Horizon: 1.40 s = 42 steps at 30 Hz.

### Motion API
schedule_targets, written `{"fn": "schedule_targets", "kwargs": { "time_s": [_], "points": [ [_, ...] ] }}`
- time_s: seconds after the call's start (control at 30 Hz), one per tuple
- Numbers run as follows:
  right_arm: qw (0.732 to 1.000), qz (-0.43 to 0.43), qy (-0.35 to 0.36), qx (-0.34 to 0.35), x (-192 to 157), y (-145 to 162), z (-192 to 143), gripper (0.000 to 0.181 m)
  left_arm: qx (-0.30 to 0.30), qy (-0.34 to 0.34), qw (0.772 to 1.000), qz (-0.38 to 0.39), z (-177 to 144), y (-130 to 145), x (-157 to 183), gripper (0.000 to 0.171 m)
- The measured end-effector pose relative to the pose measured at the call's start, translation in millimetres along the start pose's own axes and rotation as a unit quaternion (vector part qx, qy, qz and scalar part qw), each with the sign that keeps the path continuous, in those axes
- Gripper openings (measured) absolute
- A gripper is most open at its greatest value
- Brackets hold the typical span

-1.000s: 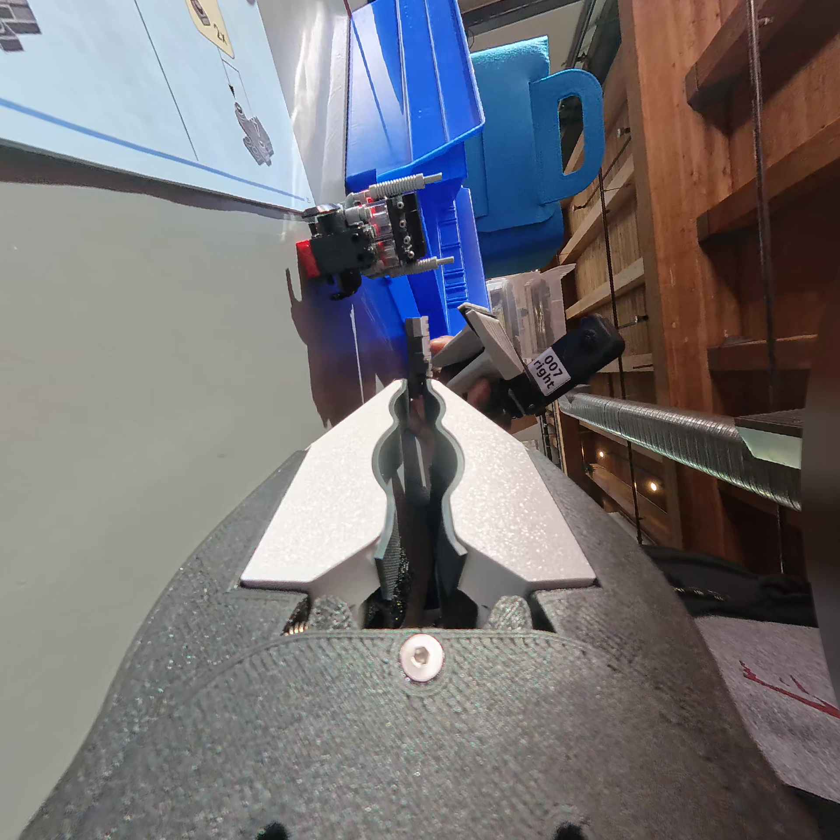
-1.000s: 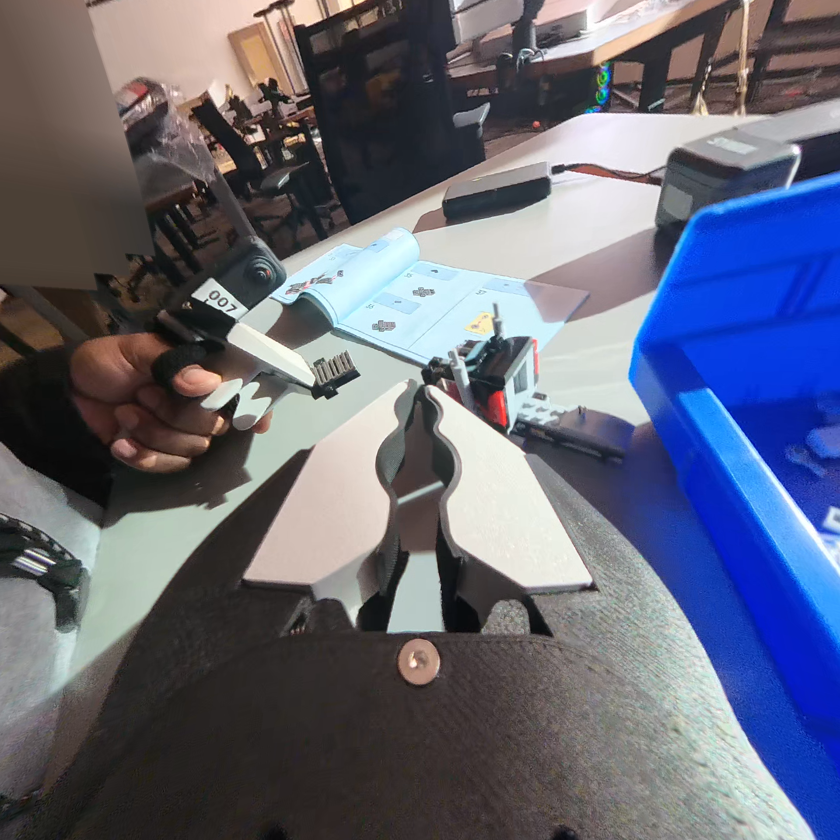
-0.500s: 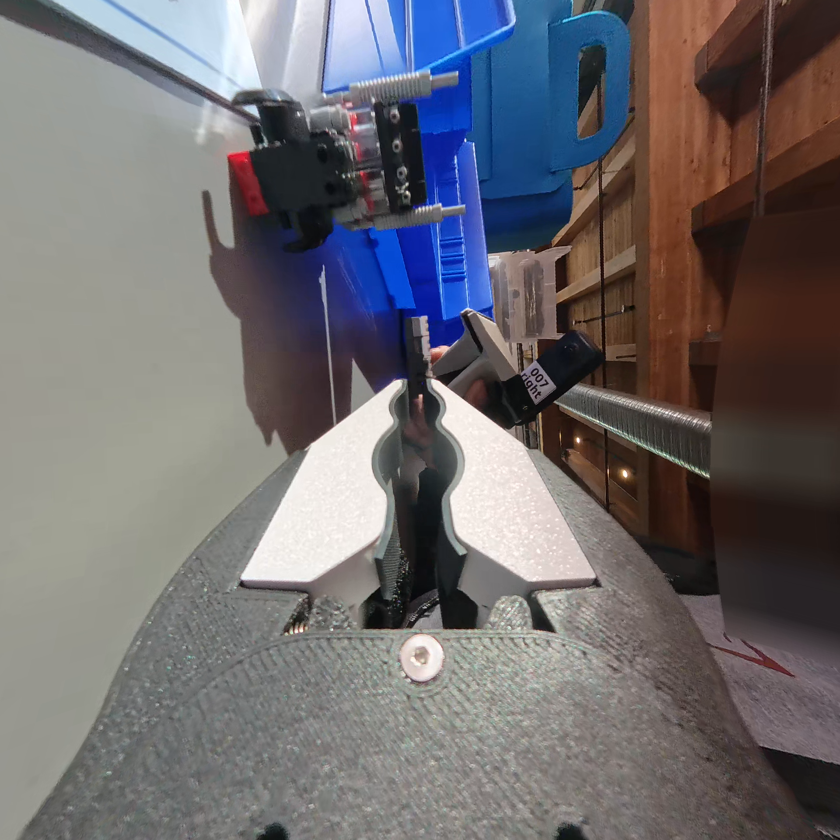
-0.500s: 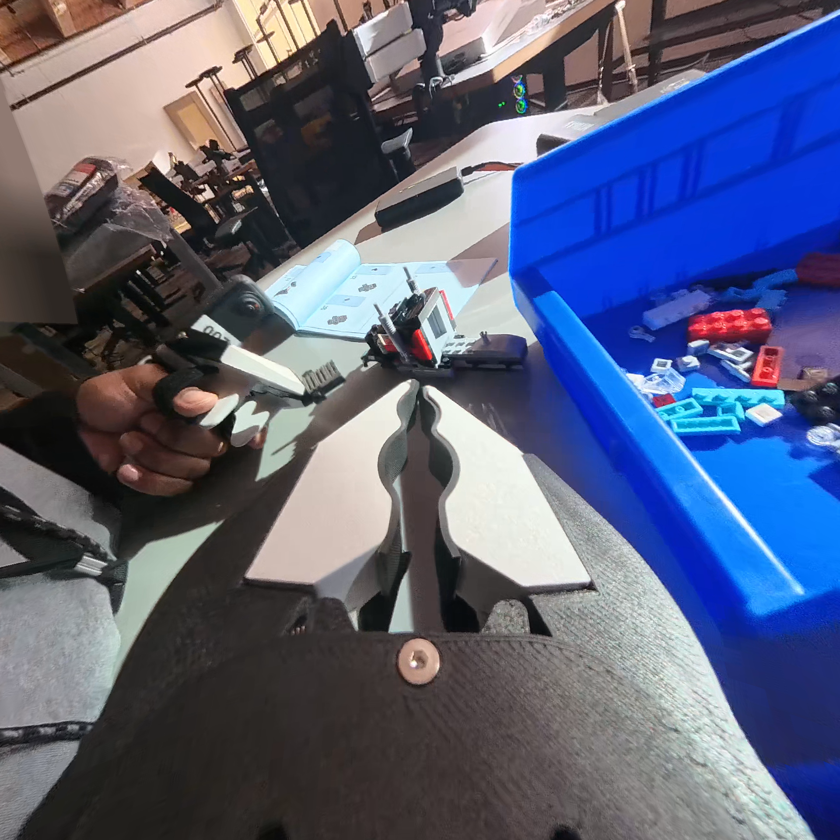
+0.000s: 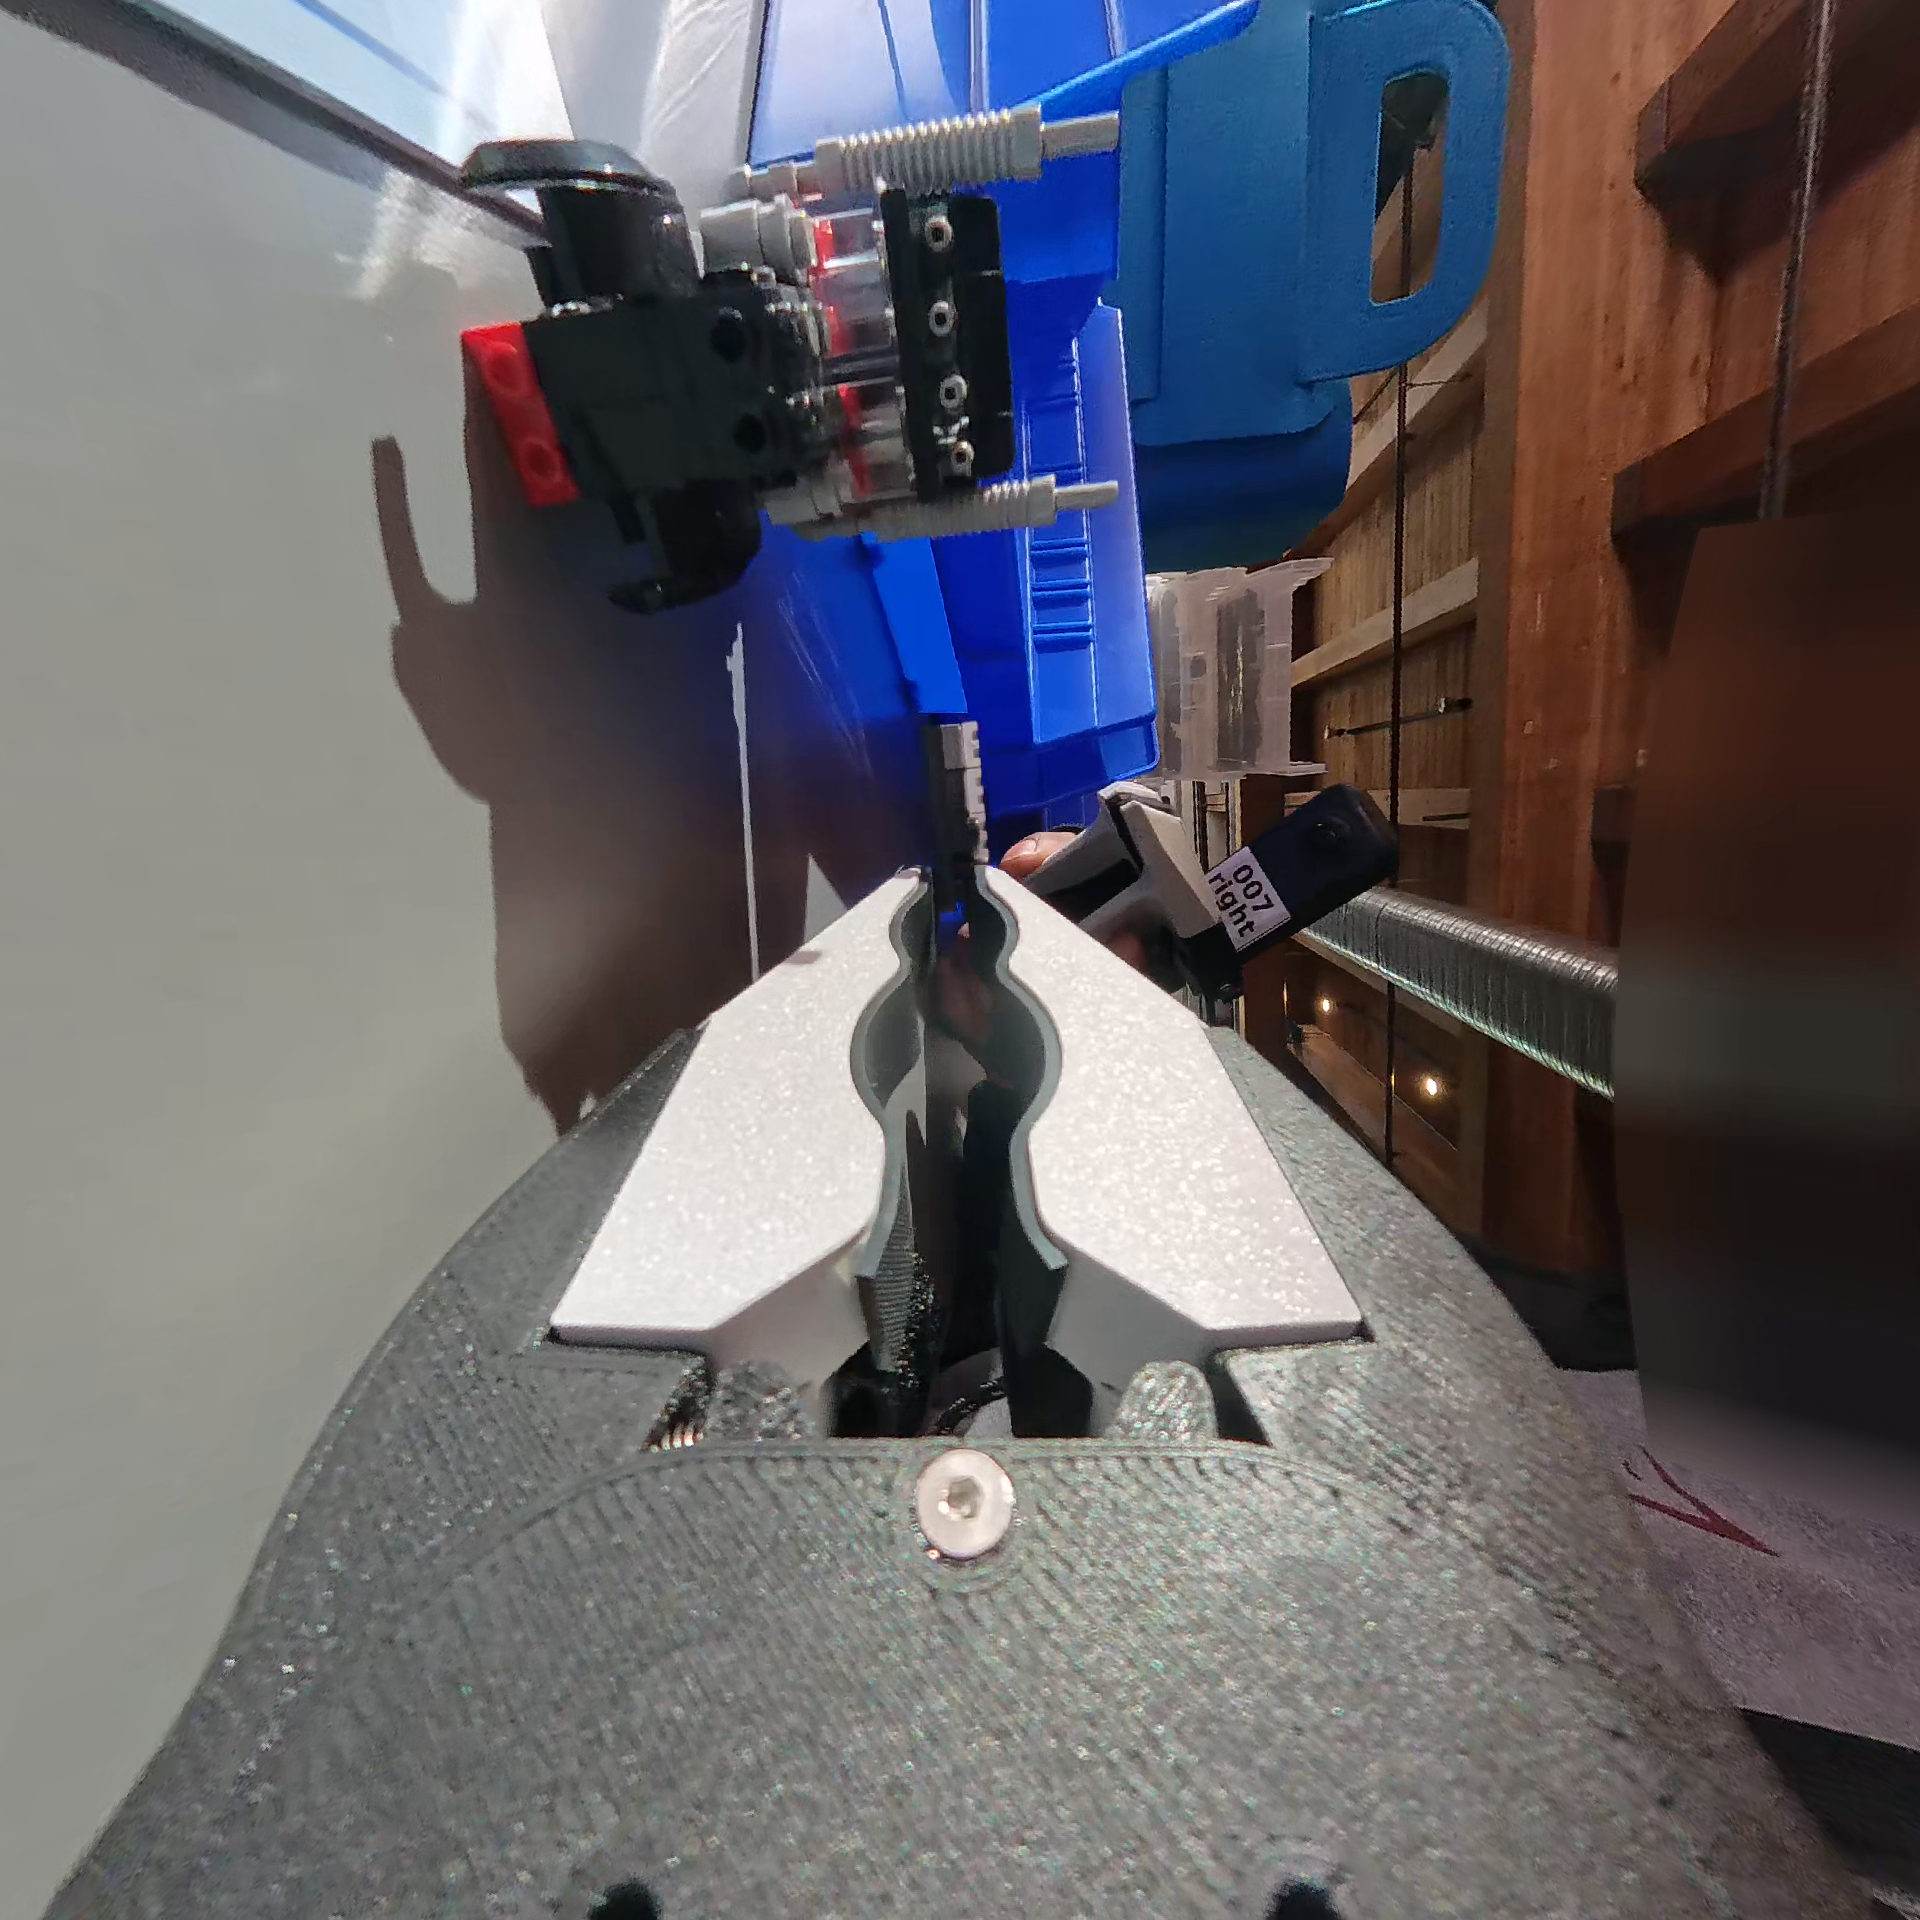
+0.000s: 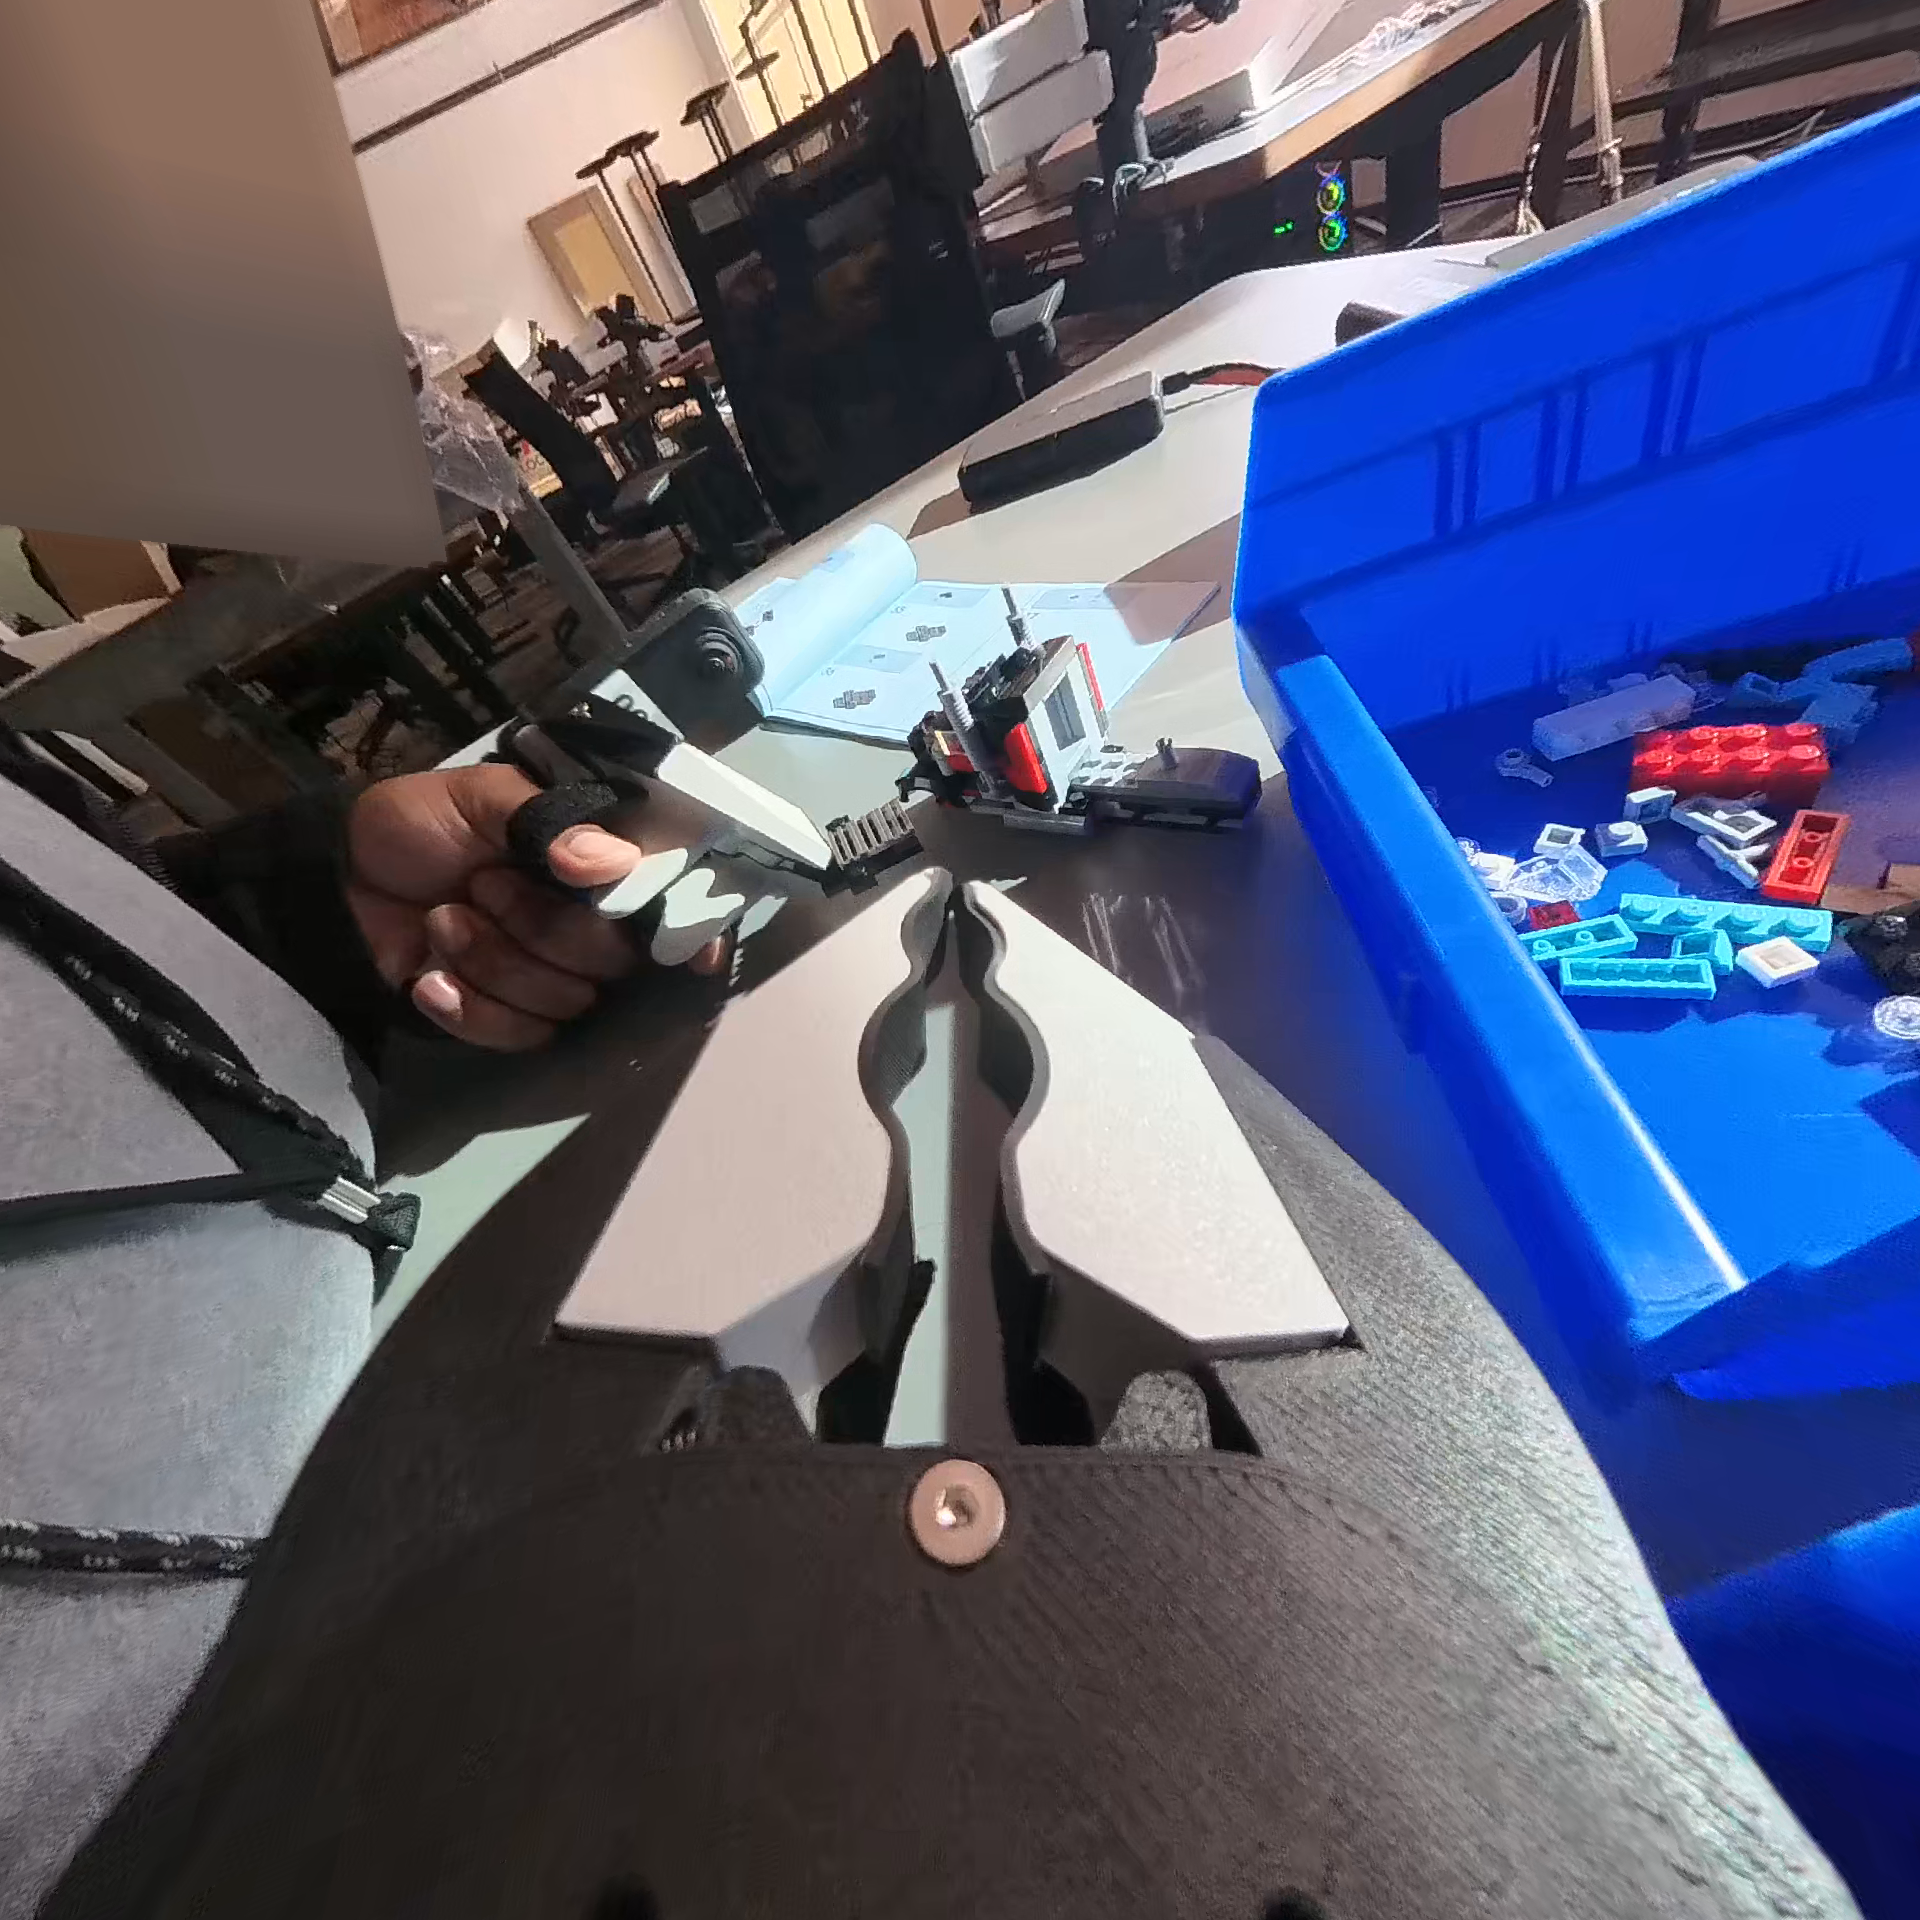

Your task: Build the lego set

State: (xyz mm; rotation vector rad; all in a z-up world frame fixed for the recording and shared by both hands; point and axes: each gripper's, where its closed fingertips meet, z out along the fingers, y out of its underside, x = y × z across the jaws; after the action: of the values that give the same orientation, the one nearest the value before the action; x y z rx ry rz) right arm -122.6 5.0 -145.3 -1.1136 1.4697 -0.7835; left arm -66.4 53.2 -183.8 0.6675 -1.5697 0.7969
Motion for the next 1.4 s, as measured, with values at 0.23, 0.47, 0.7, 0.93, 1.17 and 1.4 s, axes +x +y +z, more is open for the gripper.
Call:
{"fn": "schedule_targets", "kwargs": {
  "time_s": [0.23, 0.47, 0.7, 0.93, 1.17, 1.4],
  "points": [
    [1.000, 0.007, 0.007, 0.014, 2, -4, -6, 0.002, -0.016, 0.006, 1.000, -0.002, 2, 3, 1, 0.006],
    [1.000, 0.013, 0.004, 0.011, 5, -5, -7, 0.002, -0.012, -0.005, 1.000, -0.002, 3, 2, -2, 0.006],
    [0.999, 0.022, -0.009, 0.028, 3, -8, -11, 0.003, -0.008, -0.016, 1.000, 0.003, 4, 1, -4, 0.006],
    [0.996, -0.077, -0.039, -0.015, -15, -51, -39, 0.016, -0.008, -0.007, 1.000, 0.001, 3, 1, -2, 0.006],
    [0.930, -0.299, 0.005, -0.213, 63, -111, -43, 0.024, -0.020, 0.022, 1.000, 0.006, 2, 5, 7, 0.006],
    [0.815, -0.399, -0.155, -0.391, 106, -48, 36, 0.020, -0.013, 0.033, 0.999, 0.000, 0, 2, 9, 0.006]
  ]
}}
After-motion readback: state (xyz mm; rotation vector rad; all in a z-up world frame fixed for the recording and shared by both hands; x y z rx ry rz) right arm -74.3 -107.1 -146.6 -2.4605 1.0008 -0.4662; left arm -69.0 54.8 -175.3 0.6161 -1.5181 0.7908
